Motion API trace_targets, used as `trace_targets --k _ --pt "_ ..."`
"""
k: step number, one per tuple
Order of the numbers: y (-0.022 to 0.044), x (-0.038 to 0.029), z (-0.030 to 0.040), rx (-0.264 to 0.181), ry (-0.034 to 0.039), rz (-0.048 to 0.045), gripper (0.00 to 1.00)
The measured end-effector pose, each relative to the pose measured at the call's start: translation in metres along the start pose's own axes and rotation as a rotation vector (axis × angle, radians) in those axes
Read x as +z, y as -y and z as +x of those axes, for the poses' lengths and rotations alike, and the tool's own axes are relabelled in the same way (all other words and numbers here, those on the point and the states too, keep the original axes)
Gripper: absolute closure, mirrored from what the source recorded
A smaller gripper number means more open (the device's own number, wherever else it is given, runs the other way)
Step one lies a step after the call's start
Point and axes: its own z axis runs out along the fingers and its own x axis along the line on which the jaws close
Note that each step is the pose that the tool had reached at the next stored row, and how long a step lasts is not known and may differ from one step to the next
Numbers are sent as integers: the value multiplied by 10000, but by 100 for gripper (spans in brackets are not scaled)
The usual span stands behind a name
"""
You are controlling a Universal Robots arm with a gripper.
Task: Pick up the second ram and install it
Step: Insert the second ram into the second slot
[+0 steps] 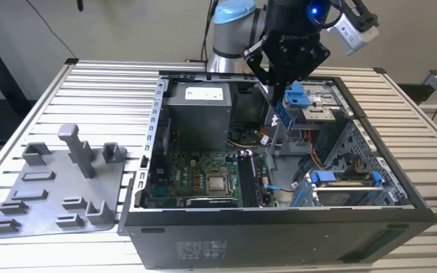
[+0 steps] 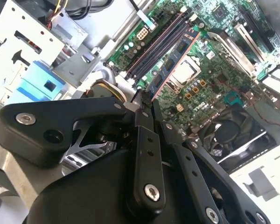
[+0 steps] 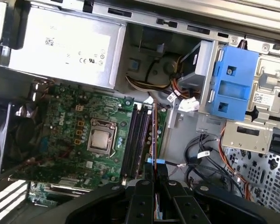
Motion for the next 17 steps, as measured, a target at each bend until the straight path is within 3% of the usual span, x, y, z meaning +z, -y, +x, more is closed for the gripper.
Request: trace_targets --k 12,17 --pt "0 17 0 1408 2 43 86" --pt "0 23 1 1776 2 55 86"
